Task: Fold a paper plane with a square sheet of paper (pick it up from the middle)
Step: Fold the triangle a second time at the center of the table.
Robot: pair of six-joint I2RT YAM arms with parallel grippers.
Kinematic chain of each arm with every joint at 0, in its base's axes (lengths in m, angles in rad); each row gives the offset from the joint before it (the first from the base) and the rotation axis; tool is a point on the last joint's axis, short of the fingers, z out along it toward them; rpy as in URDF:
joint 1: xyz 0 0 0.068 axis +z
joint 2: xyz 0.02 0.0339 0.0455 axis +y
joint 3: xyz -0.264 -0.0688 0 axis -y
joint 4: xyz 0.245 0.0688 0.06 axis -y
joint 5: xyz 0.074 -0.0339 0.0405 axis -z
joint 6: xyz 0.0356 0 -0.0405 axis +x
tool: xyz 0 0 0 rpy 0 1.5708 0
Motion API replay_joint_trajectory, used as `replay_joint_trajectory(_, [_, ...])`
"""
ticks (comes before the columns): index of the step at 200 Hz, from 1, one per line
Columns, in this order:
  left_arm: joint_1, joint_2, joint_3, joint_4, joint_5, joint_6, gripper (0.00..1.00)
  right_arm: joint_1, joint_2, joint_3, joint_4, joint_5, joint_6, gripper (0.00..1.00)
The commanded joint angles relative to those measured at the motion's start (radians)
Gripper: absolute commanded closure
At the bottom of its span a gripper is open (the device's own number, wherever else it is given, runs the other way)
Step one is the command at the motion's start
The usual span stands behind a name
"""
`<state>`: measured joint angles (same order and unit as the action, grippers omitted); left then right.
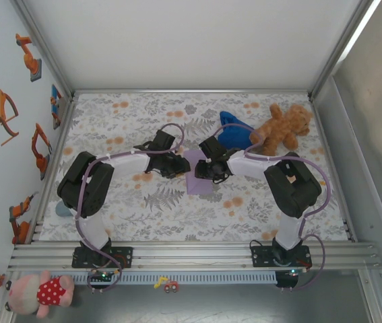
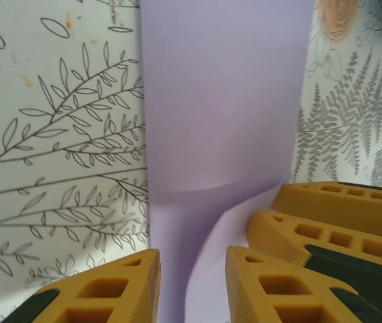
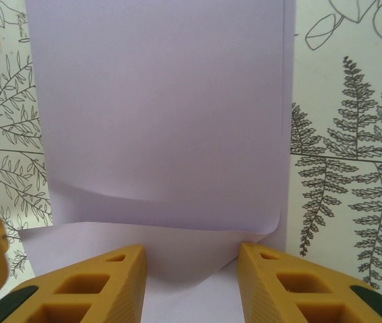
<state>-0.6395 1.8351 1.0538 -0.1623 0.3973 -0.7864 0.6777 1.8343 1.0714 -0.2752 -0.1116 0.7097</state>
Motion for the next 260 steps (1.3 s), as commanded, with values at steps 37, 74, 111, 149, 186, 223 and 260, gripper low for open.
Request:
replay_joint_trajectory(37, [0.009,0.064,0.041,0.042,0.092,0.061,0.73,0.005,0.022,-0.02,-0.032,0.015,0.019,0.6])
replay_joint_trajectory(74, [0.011,0.071,0.044,0.037,0.087,0.073,0.82,0.004,0.023,-0.019,-0.032,0.016,0.02,0.6])
replay_joint_trajectory(111, [0.016,0.072,0.048,-0.006,0.025,0.099,0.9,0.004,0.023,-0.021,-0.043,0.029,0.019,0.59])
replay_joint_trajectory(149, [0.021,0.079,0.042,-0.007,0.012,0.099,0.92,0.004,0.025,-0.022,-0.057,0.041,0.01,0.58])
replay_joint_trajectory(186, [0.021,0.084,0.039,-0.003,0.008,0.096,0.92,0.005,0.036,-0.016,-0.068,0.046,0.006,0.58])
replay_joint_trajectory(223, [0.021,0.094,0.044,0.002,0.015,0.096,0.92,0.005,0.05,-0.012,-0.076,0.049,0.004,0.58])
replay_joint_trajectory(260, [0.022,0.103,0.045,0.002,0.019,0.096,0.91,0.005,0.066,-0.008,-0.091,0.057,0.001,0.6])
